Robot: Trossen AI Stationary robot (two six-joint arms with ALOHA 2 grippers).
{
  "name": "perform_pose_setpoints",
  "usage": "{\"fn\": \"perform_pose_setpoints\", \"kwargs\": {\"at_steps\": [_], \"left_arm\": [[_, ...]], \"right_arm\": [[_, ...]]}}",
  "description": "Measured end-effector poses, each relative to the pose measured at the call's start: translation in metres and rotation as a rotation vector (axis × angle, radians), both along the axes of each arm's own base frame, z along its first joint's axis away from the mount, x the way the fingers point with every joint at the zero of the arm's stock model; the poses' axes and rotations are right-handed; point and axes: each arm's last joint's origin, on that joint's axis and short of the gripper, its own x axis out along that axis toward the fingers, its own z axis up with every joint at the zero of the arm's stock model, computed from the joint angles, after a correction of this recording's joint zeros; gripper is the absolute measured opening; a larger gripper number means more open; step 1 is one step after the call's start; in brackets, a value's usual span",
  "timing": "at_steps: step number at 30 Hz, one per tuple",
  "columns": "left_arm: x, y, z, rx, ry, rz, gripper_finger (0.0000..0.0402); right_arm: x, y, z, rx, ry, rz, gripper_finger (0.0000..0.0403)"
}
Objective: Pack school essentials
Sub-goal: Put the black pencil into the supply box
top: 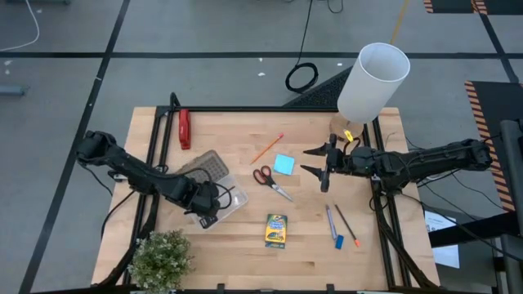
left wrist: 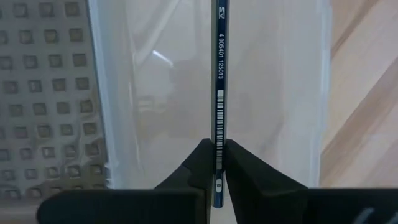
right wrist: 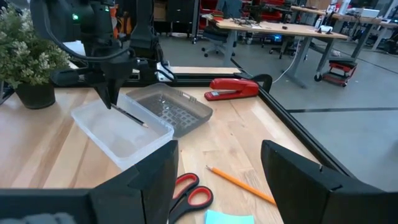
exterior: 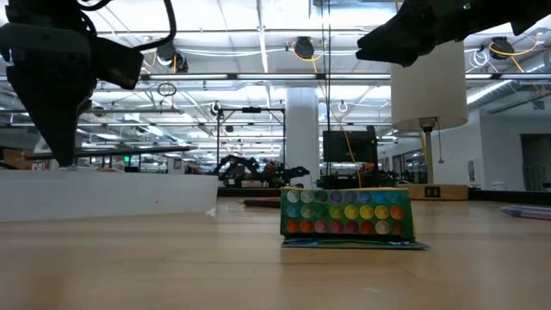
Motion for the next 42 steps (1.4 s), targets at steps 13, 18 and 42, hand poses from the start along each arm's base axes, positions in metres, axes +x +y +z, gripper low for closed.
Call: {"fn": "perform_pose_setpoints", "kwargs": {"at_steps": [13,18,42], "left_arm": [[-0.003,-0.017,0.001,-0.025,-0.042,0.002,0.0040],[-0.003,-0.021,-0.004,-0.018,-0.028,-0.002,0.0045],[0.008,-0.024,-0.019,-0.047,-0.001,-0.038,0.0047]], "right_arm": [[0.000,0.000,0.000,0.000,0.003,0.000,0.0222],[0.000,0.000,0.000,0.000,0.003,0.000,0.0222],[0.000,0.000,0.000,0.004,0.002,0.000,0.0222]]}}
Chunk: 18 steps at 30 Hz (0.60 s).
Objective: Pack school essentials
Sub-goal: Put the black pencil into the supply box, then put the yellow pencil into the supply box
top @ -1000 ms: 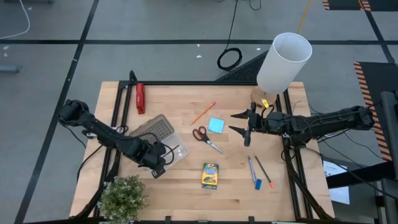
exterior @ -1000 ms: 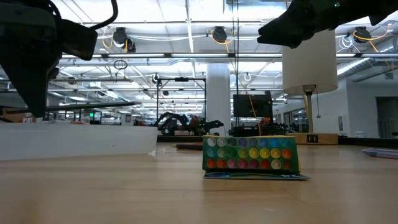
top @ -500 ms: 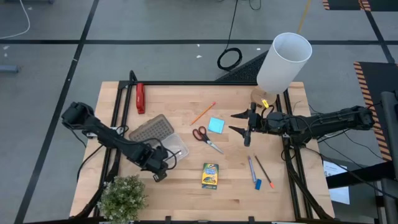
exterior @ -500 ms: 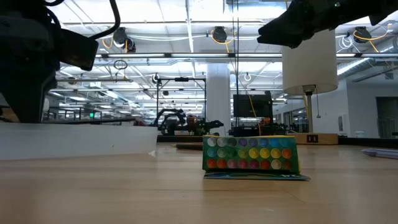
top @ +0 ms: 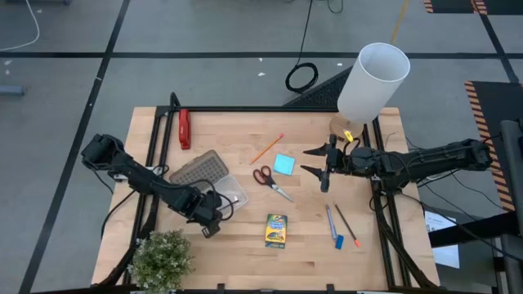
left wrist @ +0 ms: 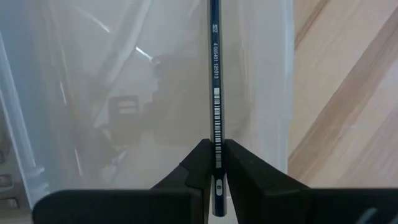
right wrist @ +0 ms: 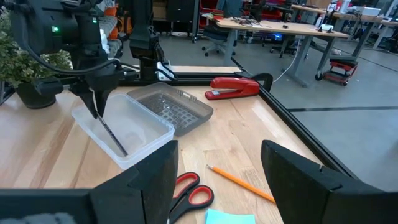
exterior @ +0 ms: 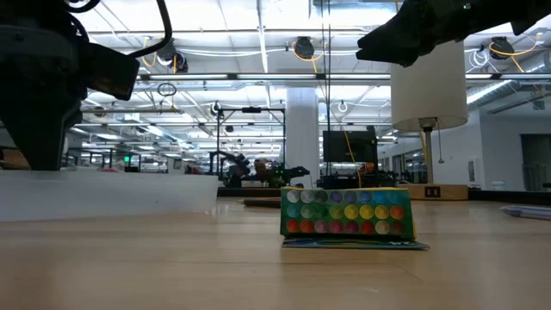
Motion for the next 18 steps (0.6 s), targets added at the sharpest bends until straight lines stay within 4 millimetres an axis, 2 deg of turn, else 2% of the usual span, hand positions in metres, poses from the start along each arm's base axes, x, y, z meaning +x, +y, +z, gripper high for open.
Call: {"fn": "perform_pose_setpoints", "kwargs": {"at_steps": [9,14,18], "left_arm": [[0.000,0.000,0.001,-0.007,0.000,-0.012,0.0053],[0.001,0.003,0.001,-0.022,0.012,-0.038,0.0095],[0.004,0.013,0.010,-0.036,0.031,-0.049,0.0125]], "right_arm": [[0.000,0.000,-0.001,0.003,0.005,-0.001,0.0222],[0.000,0.000,-0.002,0.009,0.020,-0.002,0.0222],[-0.001,0.000,-0.003,0.027,0.022,-0.007,0.0222]]}}
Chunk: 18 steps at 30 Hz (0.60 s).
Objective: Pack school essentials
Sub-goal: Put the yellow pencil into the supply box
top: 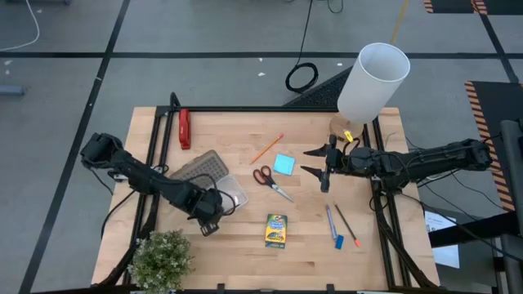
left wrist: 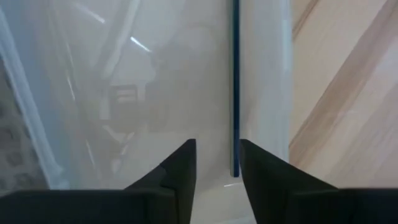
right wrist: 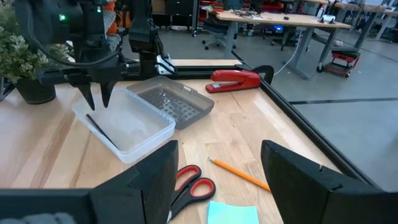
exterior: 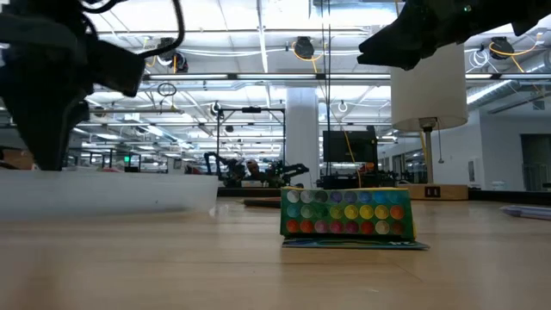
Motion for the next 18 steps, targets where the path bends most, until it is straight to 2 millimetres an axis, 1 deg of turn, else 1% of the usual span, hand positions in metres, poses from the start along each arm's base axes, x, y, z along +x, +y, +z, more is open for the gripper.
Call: {"fn": "perform_pose_setpoints", "kwargs": {"at_steps": [4,8,10,13,15,18], "left_arm": [[0.005,0.009,0.021,0.028,0.011,-0.033,0.0139],[0.017,0.014,0.047,0.109,-0.060,-0.104,0.0140],[0.025,0.015,0.062,0.165,-0.129,-0.140,0.0141],[0.035,0.019,0.082,0.299,-0.219,-0.202,0.0141],[0.040,0.021,0.093,0.420,-0.273,-0.258,0.0141],[0.041,0.023,0.101,0.560,-0.331,-0.292,0.0141]], "right_arm": [[0.000,0.000,0.000,0.034,-0.006,-0.009,0.0222],[0.002,-0.001,-0.002,0.043,-0.004,-0.037,0.0222],[0.005,-0.001,-0.004,0.035,-0.003,-0.063,0.0222],[0.014,-0.001,-0.008,-0.011,-0.002,-0.054,0.0222],[0.022,-0.001,-0.010,-0.060,0.002,-0.045,0.0222],[0.036,-0.008,-0.010,-0.094,0.036,-0.066,0.0222]]}}
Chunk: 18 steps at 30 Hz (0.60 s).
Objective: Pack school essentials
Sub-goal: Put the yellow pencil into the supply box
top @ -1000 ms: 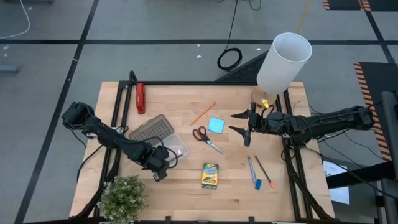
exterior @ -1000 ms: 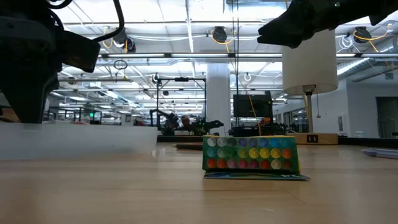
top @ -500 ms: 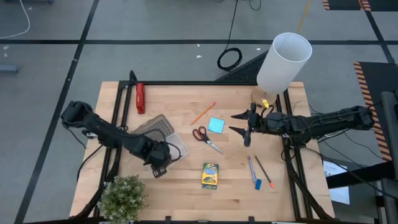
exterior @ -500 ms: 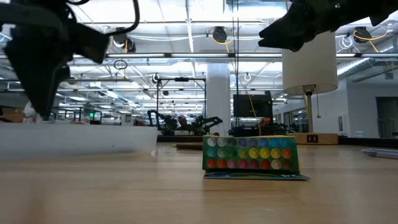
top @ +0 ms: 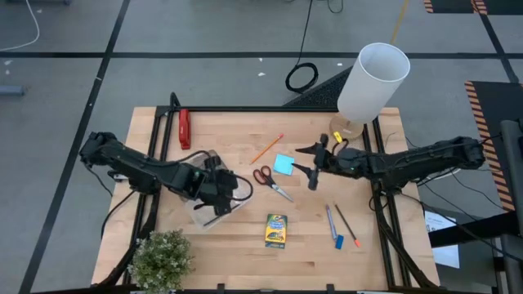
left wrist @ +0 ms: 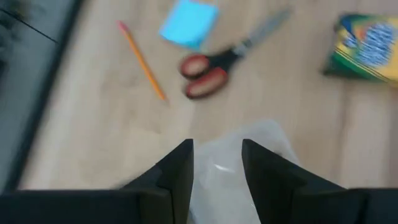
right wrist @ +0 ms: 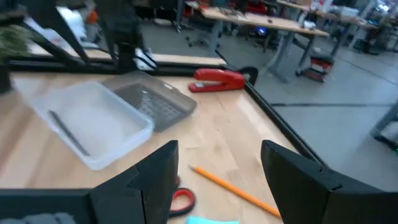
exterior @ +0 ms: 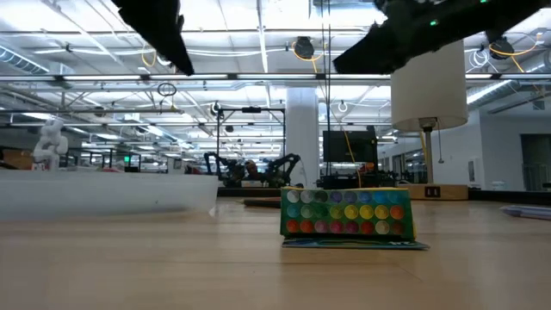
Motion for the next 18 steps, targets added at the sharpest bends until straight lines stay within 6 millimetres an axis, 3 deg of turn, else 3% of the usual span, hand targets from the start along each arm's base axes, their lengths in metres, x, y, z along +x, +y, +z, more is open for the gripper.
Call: {"fn": "perform_pose_setpoints", "kwargs": {"at_steps": [4,12,18], "left_arm": [[-0.002,0.004,0.001,0.026,-0.073,0.013,0.0141],[-0.019,0.008,-0.024,-0.017,-0.130,0.020,0.0141],[-0.024,0.007,-0.035,-0.085,-0.147,0.065,0.0141]], "right_arm": [[0.022,-0.011,-0.003,0.009,0.106,0.011,0.0222],[0.066,-0.030,-0.011,-0.006,0.286,0.116,0.0222],[0.096,-0.056,-0.016,-0.073,0.360,0.190,0.0222]]}}
